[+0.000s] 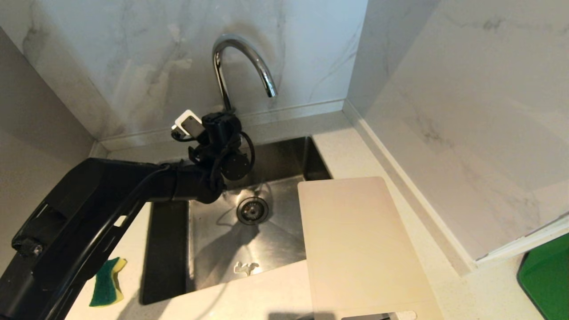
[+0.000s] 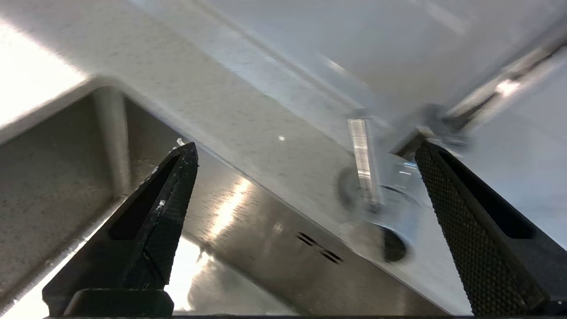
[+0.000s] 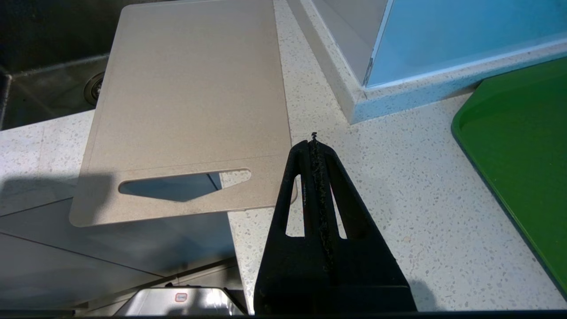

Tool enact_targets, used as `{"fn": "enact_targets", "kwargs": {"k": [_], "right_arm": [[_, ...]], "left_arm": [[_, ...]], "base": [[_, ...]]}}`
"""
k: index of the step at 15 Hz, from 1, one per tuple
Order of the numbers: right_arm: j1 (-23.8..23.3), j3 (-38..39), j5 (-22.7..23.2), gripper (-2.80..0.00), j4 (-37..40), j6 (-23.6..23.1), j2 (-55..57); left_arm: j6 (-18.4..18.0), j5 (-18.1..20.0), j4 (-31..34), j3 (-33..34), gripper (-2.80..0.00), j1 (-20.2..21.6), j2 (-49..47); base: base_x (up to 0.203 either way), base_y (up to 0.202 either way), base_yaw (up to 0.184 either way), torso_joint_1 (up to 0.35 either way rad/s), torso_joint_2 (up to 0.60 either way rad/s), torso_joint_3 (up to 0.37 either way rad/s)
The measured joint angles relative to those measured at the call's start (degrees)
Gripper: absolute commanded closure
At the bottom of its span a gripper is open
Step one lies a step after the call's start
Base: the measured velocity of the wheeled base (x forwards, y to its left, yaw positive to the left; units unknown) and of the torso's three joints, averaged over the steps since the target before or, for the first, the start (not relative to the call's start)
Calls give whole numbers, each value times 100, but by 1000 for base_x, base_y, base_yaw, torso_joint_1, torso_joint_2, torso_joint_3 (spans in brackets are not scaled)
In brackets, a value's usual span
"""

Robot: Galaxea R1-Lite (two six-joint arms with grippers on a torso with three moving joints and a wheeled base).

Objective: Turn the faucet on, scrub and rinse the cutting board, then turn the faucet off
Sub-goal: Turn on the tap

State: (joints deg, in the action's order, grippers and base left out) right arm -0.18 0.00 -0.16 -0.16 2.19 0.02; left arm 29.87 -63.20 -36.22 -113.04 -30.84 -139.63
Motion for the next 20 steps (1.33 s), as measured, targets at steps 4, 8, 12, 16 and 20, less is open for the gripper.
{"fn": "enact_targets", "kwargs": {"k": [4, 8, 12, 16, 20], "right_arm": [[0, 0, 2, 0, 0, -2, 0], [0, 0, 0, 0, 0, 0, 0], [0, 0, 1, 0, 1, 1, 0], [0, 0, -5, 0, 2, 0, 0], [0, 0, -2, 0, 2, 0, 0]], "left_arm": [[14, 251, 680, -11, -280, 11, 352], [20, 365, 1699, -41, -280, 87, 735], [21, 719, 2588, -57, -280, 221, 1128], [22, 1208, 3327, -88, -280, 267, 1532], [580, 1163, 3669, -115, -280, 273, 1631]], "base": [[0, 0, 0, 0, 0, 0], [0, 0, 0, 0, 0, 0], [0, 0, 0, 0, 0, 0], [0, 0, 0, 0, 0, 0], [0, 0, 0, 0, 0, 0]]}}
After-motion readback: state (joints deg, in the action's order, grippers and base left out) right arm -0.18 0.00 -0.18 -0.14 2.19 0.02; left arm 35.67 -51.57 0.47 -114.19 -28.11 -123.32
